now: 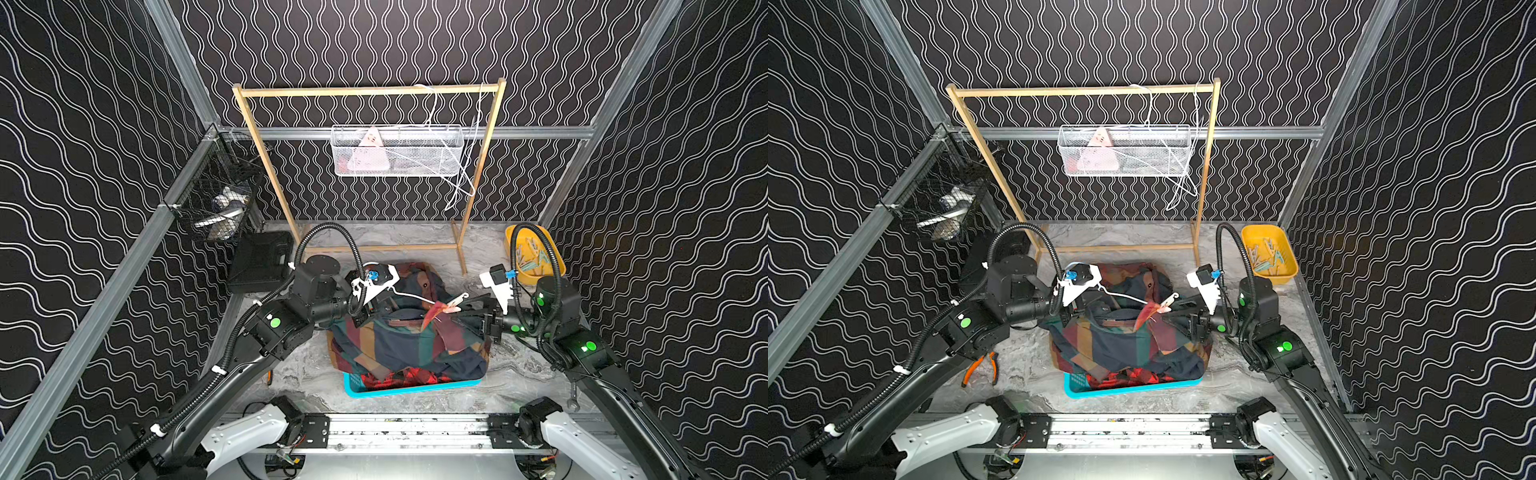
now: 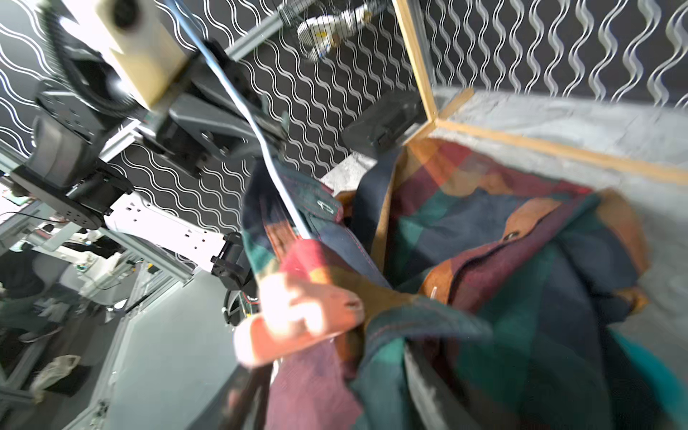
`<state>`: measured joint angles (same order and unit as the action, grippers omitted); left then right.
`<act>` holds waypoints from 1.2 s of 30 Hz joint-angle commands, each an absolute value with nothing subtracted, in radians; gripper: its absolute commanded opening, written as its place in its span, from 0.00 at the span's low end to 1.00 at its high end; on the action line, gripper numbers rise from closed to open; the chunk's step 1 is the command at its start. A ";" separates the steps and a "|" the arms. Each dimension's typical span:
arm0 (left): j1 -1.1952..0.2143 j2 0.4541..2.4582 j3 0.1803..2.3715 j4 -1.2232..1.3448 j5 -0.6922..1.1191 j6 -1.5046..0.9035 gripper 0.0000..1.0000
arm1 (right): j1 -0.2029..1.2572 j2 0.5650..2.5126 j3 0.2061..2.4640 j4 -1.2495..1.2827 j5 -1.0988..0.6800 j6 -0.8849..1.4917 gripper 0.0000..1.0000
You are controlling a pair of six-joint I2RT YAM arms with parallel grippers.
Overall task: Remove the clothespins securing long-sleeve shirts to the hanger
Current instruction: Adjust the hanger, then remove the clamp from the hanger.
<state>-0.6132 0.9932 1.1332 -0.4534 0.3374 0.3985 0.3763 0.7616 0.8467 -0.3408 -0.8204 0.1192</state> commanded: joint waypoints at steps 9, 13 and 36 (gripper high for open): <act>-0.600 0.974 1.114 -0.402 0.327 0.457 0.00 | 0.348 0.795 0.897 -0.318 -0.861 0.013 0.65; -0.595 0.973 1.126 -0.414 0.337 0.461 0.00 | 0.344 0.802 0.871 -0.277 -0.813 0.013 0.69; -0.560 1.020 1.200 -0.504 0.487 0.487 0.00 | 0.250 0.919 0.813 0.012 -1.005 -0.083 0.77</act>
